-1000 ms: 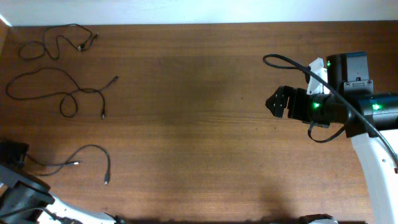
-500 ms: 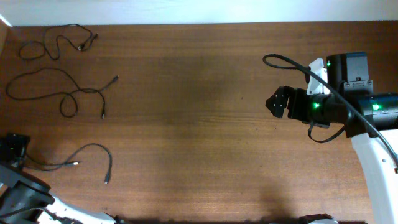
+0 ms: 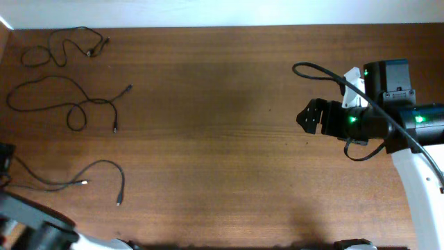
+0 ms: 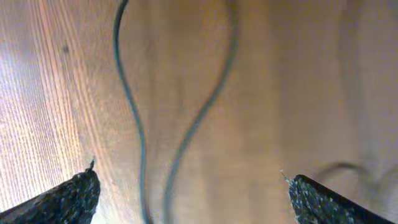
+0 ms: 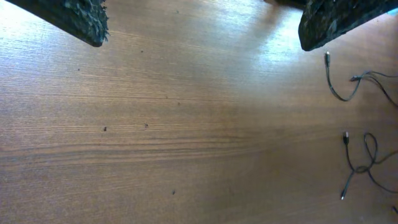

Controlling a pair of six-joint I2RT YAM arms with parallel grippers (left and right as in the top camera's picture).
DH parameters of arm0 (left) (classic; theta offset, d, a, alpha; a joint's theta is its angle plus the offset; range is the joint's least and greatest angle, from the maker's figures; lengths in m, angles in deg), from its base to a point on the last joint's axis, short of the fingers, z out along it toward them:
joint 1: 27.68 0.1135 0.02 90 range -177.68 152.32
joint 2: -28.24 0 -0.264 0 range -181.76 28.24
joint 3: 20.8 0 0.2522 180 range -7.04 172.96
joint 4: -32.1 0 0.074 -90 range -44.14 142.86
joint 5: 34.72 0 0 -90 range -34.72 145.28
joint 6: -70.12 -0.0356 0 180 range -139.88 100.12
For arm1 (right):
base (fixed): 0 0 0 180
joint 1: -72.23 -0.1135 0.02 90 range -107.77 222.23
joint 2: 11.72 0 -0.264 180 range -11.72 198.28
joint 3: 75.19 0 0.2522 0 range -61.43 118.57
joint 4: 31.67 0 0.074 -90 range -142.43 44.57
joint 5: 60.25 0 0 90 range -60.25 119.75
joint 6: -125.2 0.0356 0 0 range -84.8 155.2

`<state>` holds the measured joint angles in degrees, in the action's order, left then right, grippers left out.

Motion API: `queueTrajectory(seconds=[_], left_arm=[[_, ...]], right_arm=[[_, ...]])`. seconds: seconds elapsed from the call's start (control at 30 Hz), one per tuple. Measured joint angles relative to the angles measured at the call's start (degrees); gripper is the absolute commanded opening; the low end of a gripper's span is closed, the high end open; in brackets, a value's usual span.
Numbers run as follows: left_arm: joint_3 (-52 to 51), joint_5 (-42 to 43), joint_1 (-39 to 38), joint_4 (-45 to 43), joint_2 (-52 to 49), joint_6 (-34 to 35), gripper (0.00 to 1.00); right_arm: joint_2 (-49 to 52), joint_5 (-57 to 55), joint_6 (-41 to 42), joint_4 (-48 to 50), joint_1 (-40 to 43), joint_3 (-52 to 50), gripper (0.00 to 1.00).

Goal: Untangle cables

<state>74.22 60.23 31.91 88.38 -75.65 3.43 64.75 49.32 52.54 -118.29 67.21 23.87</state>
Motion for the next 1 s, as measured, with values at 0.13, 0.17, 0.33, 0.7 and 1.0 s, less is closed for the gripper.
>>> queueTrajectory(seconds=[0.13,0.17,0.33,0.7,1.0], left_arm=[[0.3,6.4,-0.5,0.0,12.8,3.0,0.99],[0.4,8.9,-1.6,-0.3,15.5,3.6,1.00],[0.8,13.9,-21.0,-2.6,23.6,4.4,0.99],[0.9,-12.9,-67.8,0.2,22.8,-7.6,0.99],[0.9,-18.6,-68.5,1.8,22.8,-8.4,0.99]], right_arm=[[0.0,0.0,-0.4,0.0,0.0,0.0,0.98],[0.0,0.0,-0.6,0.0,0.0,0.0,0.98],[0.0,0.1,-0.8,-1.5,0.0,0.0,0.98],[0.0,0.3,-0.9,-6.7,0.0,0.0,1.00],[-8.9,-0.4,-1.5,-13.8,0.0,-0.2,0.97]])
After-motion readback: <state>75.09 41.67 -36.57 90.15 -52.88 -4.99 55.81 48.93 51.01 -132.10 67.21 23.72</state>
